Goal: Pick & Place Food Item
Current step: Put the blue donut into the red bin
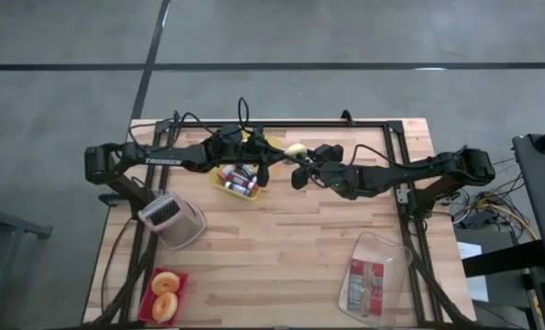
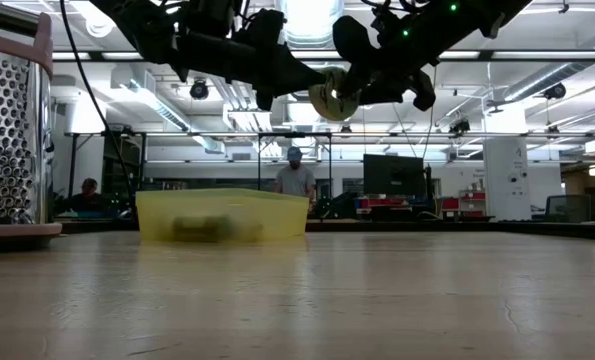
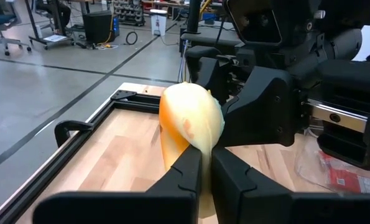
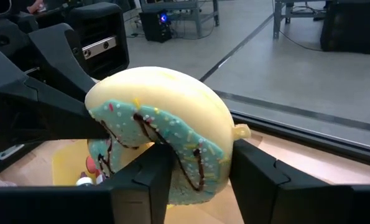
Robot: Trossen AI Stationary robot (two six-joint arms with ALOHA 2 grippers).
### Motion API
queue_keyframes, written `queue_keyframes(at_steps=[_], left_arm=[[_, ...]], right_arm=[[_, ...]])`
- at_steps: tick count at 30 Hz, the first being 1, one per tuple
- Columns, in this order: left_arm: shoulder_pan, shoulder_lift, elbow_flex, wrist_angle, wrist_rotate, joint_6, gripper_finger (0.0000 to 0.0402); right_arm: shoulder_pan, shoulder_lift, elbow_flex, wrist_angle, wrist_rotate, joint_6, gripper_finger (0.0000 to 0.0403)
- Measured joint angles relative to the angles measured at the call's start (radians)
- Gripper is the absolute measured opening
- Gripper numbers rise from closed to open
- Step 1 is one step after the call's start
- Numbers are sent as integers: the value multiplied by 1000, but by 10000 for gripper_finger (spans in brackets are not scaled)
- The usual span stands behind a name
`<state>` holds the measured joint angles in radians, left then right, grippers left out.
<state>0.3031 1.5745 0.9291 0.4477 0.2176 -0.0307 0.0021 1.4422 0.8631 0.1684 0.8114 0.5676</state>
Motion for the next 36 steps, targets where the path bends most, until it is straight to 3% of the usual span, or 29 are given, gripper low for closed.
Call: queue_keyframes(at_steps=[18, 32, 36], left_arm=[[0, 0, 0, 0, 3, 0, 26], [0, -1, 0, -1, 3, 0, 26], [0, -5, 0, -22, 3, 0, 26]], right_arm=[[0, 0, 0, -7, -1, 2, 201], [0, 0, 0, -7, -2, 6, 203], [0, -5, 0, -9, -52, 1, 203]])
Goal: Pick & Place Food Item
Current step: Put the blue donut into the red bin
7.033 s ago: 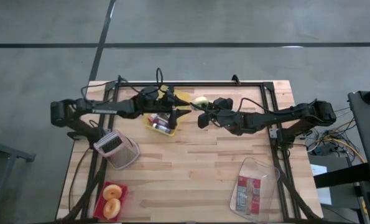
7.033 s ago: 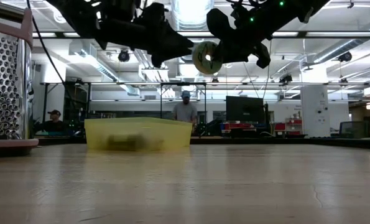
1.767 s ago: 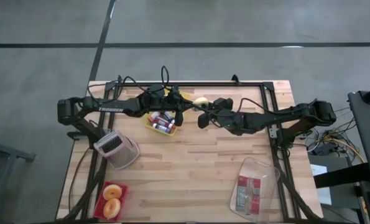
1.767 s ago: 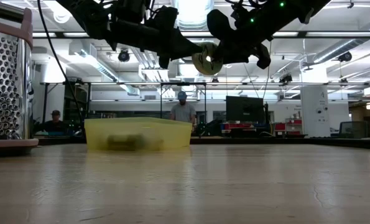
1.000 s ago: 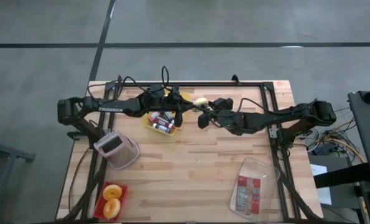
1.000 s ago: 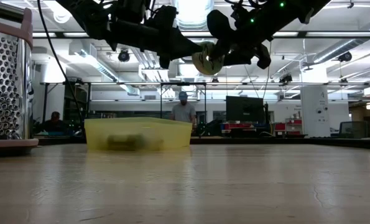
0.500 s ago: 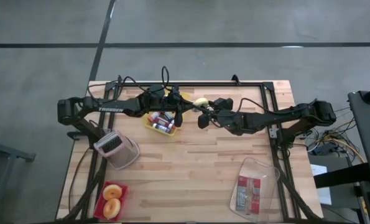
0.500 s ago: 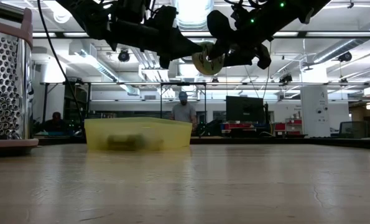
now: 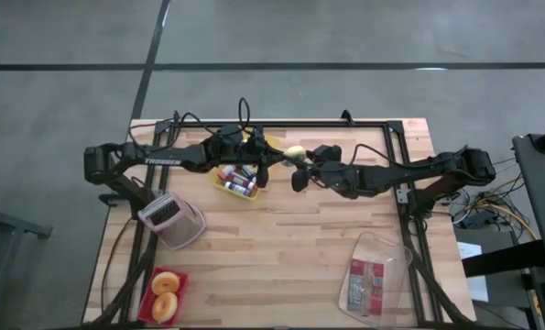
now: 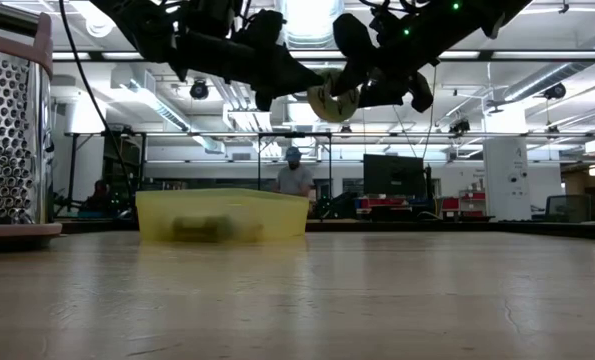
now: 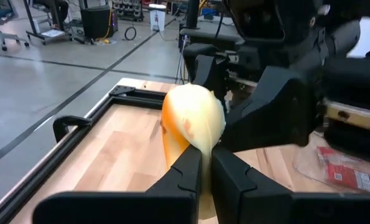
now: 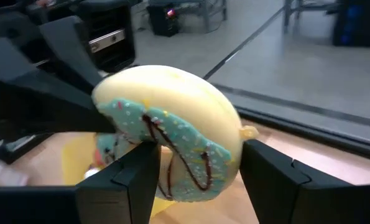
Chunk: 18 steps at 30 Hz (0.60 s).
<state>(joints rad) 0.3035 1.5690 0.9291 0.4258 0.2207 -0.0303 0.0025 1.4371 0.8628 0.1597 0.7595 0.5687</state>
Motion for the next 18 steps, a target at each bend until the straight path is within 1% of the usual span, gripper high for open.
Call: queue_keyframes(at_steps=[3, 6, 8, 14, 18], left_arm=[[0, -1, 0, -17, 1, 0, 26], [0, -1, 0, -29, 0, 0, 26], [0, -1, 0, -37, 0, 0, 26], [0, -4, 0, -64, 0, 10, 26], [0, -4, 0, -70, 0, 11, 26]], right_arm=[[0, -24, -1, -29, -59, 3, 203], [2, -63, -1, -92, -81, 15, 203], [7, -95, -1, -153, -83, 41, 203], [43, -186, -1, -388, -82, 188, 203], [76, -224, -3, -498, -80, 247, 203]])
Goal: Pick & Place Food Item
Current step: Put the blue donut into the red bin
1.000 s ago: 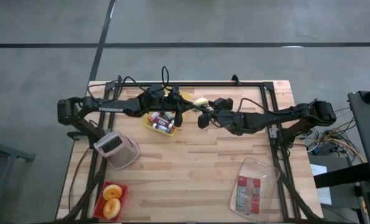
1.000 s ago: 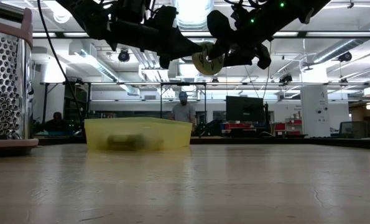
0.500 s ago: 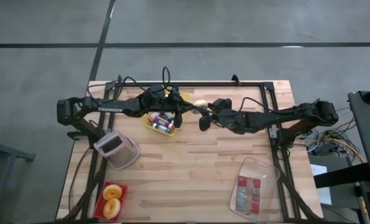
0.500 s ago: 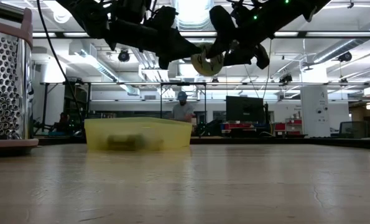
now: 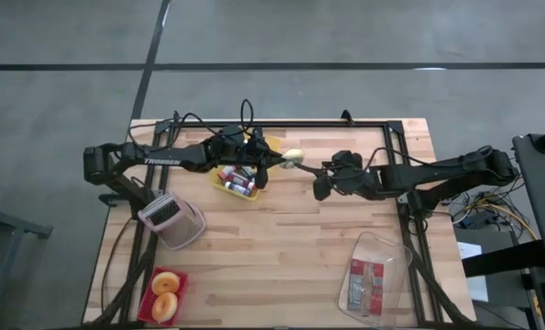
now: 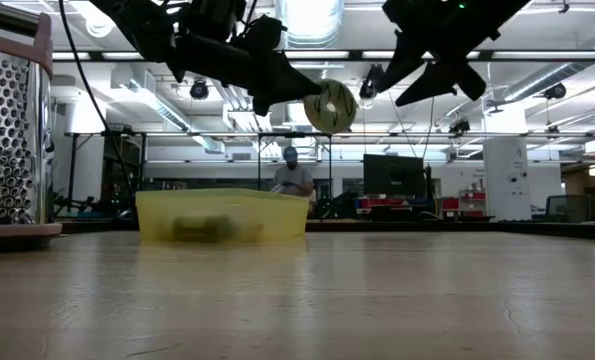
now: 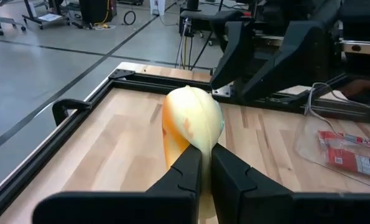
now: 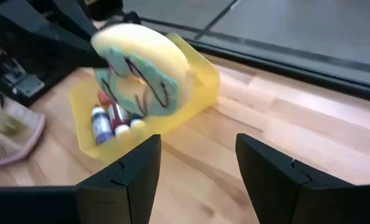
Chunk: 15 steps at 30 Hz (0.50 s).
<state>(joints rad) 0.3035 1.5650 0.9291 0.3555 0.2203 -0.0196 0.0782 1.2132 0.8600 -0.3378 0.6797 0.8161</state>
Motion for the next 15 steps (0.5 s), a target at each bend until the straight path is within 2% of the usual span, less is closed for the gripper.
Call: queue_keyframes(at_steps=[4, 9, 15], left_arm=[[0, -13, 0, -39, 5, -3, 26], [-1, -64, 0, -156, 68, -14, 26], [-6, -150, 0, -333, 154, 33, 26]], right_arm=[[16, -16, 0, -41, 1, 19, 203], [15, -11, -1, -49, 1, 16, 203], [15, -11, -2, -55, 1, -77, 203]])
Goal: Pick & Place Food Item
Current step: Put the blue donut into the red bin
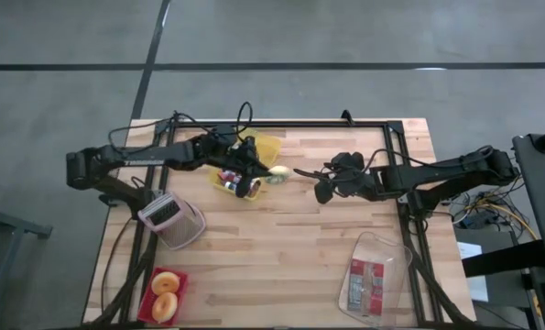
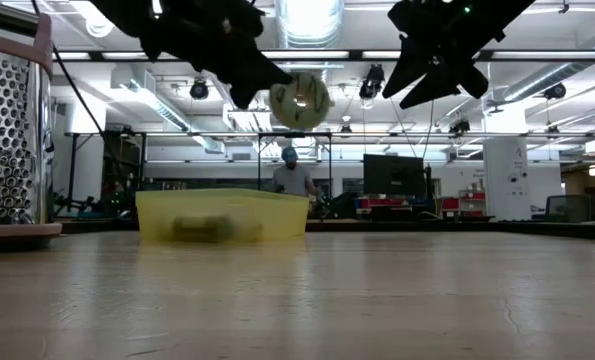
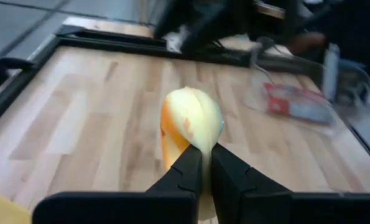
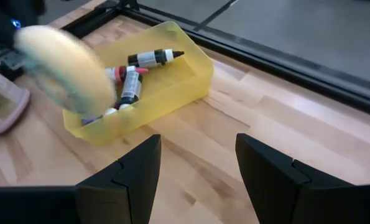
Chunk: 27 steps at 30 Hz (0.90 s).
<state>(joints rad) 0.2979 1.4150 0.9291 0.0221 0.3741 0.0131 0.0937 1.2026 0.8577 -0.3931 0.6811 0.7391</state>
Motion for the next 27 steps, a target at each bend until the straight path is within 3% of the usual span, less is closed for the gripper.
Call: queue_keyframes(at_steps=[13, 27], left_arm=[[-83, -203, 0, -254, 64, 68, 26], [-376, -335, 0, -295, 64, -9, 25]], right_arm=[[0, 1, 0, 0, 2, -10, 203], [0, 1, -1, 6, 1, 13, 203]])
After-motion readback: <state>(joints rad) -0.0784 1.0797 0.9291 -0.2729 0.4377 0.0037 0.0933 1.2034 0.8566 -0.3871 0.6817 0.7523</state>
